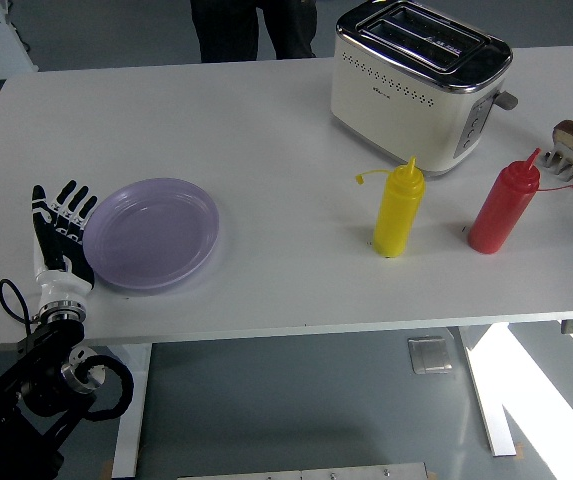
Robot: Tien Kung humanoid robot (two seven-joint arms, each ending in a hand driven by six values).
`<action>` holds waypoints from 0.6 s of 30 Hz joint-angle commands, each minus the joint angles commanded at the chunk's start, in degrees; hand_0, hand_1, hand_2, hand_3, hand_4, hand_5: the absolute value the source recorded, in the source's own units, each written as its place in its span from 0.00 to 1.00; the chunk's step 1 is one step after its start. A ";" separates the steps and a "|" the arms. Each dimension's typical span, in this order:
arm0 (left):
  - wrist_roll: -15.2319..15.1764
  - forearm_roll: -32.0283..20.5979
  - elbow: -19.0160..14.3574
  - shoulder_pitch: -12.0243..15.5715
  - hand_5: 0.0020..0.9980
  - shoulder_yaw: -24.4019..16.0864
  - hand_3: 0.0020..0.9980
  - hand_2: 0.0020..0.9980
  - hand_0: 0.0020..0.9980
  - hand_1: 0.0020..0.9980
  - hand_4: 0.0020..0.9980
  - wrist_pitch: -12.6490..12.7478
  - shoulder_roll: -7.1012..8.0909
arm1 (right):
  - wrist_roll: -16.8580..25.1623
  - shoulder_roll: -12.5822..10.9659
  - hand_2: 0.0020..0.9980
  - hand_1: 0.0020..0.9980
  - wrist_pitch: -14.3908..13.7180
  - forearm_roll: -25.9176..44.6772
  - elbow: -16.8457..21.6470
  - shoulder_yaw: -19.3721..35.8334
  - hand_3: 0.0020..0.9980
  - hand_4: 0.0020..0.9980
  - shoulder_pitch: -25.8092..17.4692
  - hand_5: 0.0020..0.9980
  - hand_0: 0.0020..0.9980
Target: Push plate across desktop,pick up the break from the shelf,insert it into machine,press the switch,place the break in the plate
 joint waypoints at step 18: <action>0.62 -1.75 -0.74 -2.46 0.98 7.67 0.73 0.75 0.83 0.78 0.70 -0.39 -0.58 | 0.14 0.09 0.49 0.51 -1.11 0.45 0.00 -0.41 0.52 0.52 0.23 0.00 0.53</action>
